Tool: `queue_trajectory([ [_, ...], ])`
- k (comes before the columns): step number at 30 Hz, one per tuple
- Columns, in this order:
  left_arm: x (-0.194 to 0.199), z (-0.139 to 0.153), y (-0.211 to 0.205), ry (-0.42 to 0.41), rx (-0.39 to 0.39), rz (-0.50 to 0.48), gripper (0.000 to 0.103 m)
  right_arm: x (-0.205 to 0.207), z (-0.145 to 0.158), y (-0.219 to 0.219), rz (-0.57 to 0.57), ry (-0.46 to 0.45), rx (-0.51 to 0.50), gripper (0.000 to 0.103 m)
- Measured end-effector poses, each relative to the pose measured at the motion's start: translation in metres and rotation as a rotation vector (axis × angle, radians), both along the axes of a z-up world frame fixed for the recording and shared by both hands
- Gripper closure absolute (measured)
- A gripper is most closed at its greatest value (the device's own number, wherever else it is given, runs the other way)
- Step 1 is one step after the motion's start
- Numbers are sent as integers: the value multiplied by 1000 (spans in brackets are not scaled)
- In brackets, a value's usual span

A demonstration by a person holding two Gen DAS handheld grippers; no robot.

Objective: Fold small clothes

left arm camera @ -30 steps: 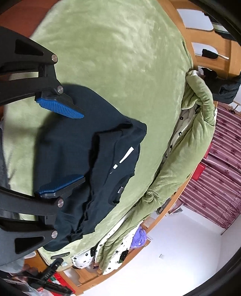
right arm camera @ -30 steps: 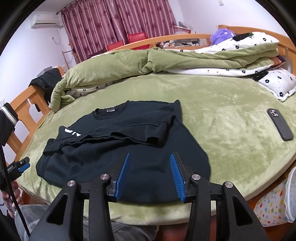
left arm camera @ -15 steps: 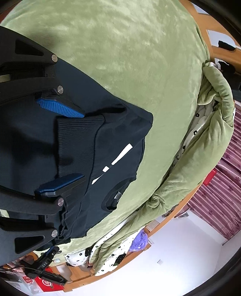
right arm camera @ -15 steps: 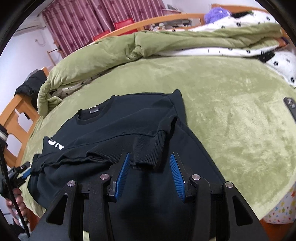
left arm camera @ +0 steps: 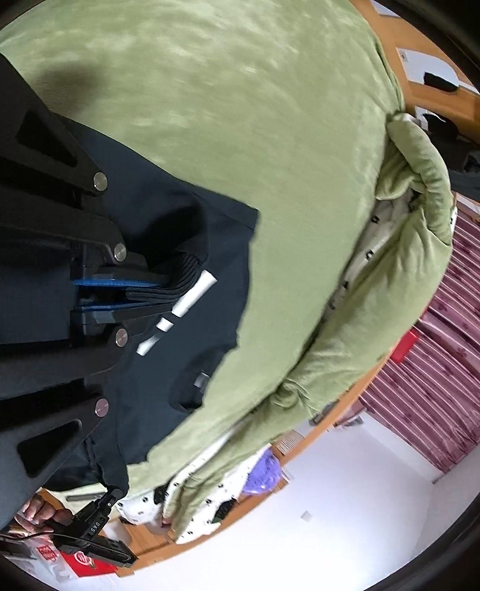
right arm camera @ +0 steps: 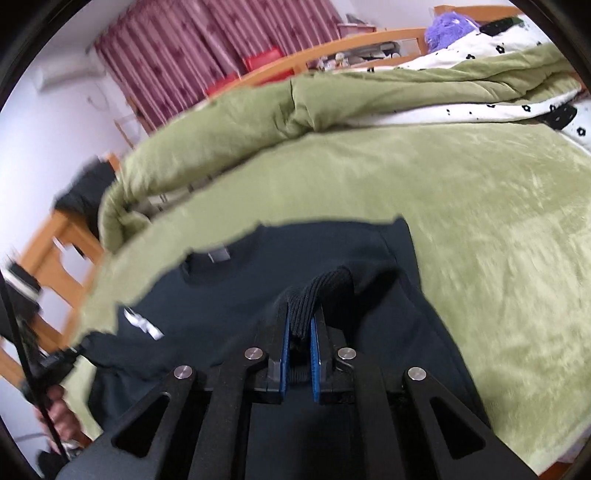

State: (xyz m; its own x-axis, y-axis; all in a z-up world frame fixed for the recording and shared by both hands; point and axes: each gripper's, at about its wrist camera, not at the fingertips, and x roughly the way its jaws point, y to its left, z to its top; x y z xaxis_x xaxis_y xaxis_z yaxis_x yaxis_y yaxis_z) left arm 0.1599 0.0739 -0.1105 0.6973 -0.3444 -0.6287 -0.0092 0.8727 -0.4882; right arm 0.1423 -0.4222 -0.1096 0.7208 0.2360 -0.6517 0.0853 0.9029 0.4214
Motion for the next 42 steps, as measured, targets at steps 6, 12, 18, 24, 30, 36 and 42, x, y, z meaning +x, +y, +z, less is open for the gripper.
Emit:
queue_trajectory([
  [6,38,9,-4,-35,-49,-4,96,25,18,-11,-35,-46,38,94],
  [12,72,-4,-4,-27,-60,1,96,61,11,-18,-68,-52,38,95],
  [18,102,-32,-4,56,-76,24,93,96,-18,-25,-122,0,55,95],
  [24,98,-39,-1,85,-25,13,65,112,-36,-16,-122,61,-33,66],
  [30,81,-28,8,49,55,37,46,87,-17,-5,-67,-4,-158,56],
  [36,79,-31,-4,47,206,-6,48,85,-27,-3,-39,51,-243,56],
  [42,99,-34,-37,25,456,-90,64,96,-41,-2,-15,97,-305,56],
])
